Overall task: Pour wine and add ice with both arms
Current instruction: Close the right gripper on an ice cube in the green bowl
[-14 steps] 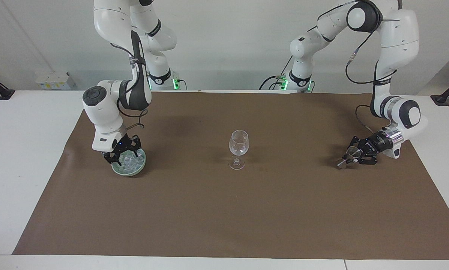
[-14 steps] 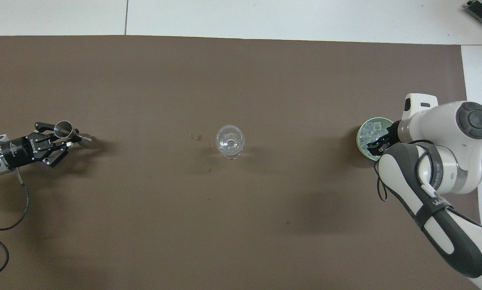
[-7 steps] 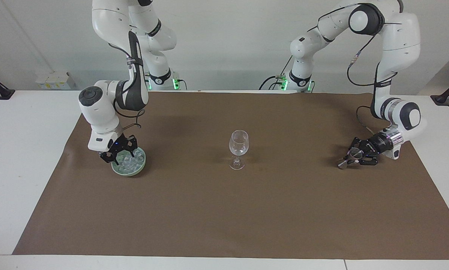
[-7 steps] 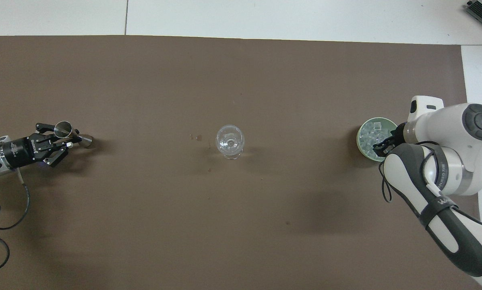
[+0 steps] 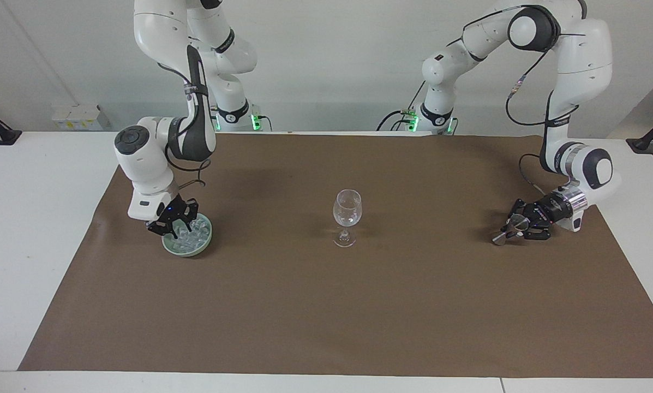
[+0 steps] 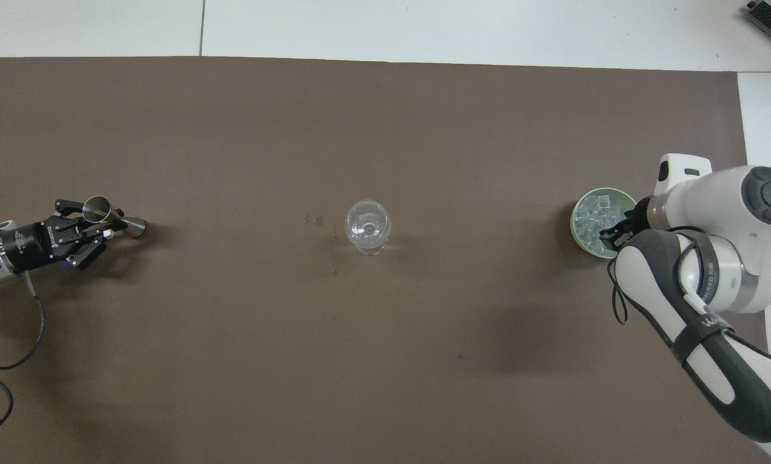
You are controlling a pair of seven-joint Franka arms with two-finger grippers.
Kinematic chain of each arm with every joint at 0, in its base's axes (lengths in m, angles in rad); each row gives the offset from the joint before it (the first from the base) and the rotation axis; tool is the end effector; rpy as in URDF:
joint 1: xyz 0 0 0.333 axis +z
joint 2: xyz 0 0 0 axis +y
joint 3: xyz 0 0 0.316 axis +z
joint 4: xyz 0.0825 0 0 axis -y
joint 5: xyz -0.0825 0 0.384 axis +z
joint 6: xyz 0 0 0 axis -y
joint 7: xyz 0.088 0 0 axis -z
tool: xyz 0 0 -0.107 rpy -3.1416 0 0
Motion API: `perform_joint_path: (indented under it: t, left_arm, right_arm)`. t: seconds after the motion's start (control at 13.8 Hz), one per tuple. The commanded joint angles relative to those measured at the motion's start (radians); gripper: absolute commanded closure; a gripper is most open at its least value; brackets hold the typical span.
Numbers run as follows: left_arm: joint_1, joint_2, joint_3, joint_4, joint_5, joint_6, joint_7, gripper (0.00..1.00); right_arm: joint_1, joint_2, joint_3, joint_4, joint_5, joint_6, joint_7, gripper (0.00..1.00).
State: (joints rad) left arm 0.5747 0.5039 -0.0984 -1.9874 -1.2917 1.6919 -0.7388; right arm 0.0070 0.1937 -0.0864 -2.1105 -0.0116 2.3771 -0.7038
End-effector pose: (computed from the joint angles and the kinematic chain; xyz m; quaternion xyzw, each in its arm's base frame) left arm 0.5427 0.1784 0.2241 0.4235 0.6549 -0.3819 0.4959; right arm 0.5761 -0.0451 0.3316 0.9494 0.3118 0.0292 0.0255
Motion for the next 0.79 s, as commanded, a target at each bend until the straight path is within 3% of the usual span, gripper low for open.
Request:
perform_joint_path:
  t: [0.0, 0.29, 0.72]
  left_arm:
    - [0.014, 0.024, -0.006, 0.030, 0.003, -0.018, -0.004, 0.97]
    - [0.014, 0.025, -0.006, 0.032, 0.005, -0.014, -0.001, 0.88]
    - [0.010, 0.028, -0.006, 0.032, 0.005, -0.006, 0.004, 0.77]
  right_arm:
    - [-0.005, -0.010, 0.004, -0.008, 0.013, 0.001, -0.025, 0.73]
    - [-0.002, -0.013, 0.004, 0.006, 0.015, -0.027, -0.022, 0.80]
    - [-0.002, -0.056, 0.025, 0.075, 0.015, -0.172, 0.102, 0.92]
